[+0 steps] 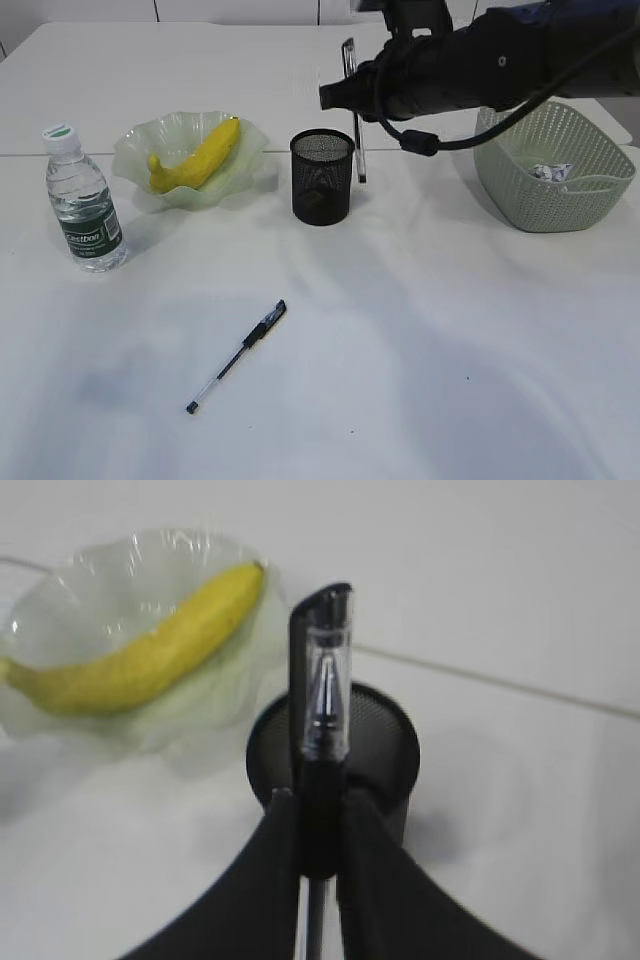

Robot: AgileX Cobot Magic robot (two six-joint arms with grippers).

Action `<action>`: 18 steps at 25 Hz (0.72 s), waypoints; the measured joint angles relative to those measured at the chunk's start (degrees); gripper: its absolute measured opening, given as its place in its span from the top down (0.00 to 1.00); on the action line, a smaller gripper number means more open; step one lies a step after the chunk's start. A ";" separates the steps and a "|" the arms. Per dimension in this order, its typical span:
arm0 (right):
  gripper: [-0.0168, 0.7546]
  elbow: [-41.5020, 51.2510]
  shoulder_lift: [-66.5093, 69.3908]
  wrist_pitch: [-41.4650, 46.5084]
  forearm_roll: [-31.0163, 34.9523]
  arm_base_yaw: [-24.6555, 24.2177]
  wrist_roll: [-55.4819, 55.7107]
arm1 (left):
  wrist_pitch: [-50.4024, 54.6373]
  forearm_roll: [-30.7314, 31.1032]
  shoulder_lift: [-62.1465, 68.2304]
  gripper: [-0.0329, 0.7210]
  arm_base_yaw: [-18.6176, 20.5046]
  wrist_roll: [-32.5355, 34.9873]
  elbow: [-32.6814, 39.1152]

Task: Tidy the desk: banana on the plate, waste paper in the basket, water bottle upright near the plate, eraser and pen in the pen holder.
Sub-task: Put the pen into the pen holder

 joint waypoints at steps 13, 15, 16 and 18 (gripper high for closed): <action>0.91 -10.26 7.44 -11.99 -1.20 -0.20 -0.22 | -0.78 0.00 0.00 0.31 0.00 0.00 0.00; 0.91 -12.54 9.18 -11.99 -1.20 -0.20 -0.22 | -1.17 0.00 0.00 0.31 0.00 0.00 0.00; 0.91 -13.76 10.11 -11.99 -1.30 -0.20 -0.22 | -1.40 0.00 0.00 0.31 0.00 0.00 0.00; 0.91 -15.99 11.85 -11.77 -1.30 -0.20 -0.22 | -1.61 0.00 0.00 0.31 0.00 0.00 0.00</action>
